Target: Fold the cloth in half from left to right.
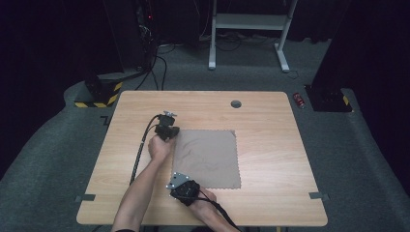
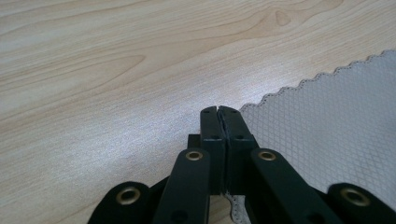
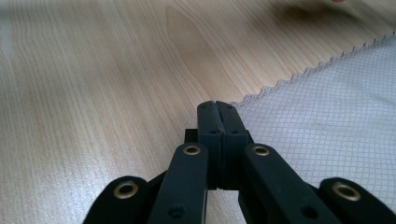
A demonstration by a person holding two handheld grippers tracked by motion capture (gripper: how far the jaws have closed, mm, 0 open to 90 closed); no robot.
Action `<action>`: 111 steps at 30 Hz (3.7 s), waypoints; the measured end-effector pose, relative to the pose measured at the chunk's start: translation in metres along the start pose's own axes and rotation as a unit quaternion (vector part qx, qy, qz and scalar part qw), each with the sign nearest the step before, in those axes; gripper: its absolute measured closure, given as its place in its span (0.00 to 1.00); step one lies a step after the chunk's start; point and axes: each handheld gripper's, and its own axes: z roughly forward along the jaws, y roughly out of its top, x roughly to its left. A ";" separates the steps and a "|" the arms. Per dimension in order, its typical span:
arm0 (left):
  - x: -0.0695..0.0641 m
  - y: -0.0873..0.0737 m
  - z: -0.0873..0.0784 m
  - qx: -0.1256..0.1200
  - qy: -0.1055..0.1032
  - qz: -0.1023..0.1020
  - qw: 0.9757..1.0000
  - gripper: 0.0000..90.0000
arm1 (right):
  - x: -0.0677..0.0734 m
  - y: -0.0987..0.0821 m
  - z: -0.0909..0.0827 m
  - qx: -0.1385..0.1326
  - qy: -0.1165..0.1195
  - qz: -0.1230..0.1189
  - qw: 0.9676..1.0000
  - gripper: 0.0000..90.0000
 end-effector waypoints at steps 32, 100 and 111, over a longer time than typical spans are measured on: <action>0.018 0.013 -0.033 -0.020 -0.044 0.000 0.999 1.00 | 0.000 0.021 -0.018 -0.049 0.040 0.031 0.998 1.00; -0.061 0.041 0.002 0.007 -0.067 0.065 0.996 1.00 | -0.041 -0.077 -0.070 -0.055 -0.003 0.134 0.989 1.00; -0.072 0.046 0.008 0.009 -0.074 0.071 0.995 1.00 | -0.045 -0.087 -0.079 -0.059 -0.012 0.149 0.987 1.00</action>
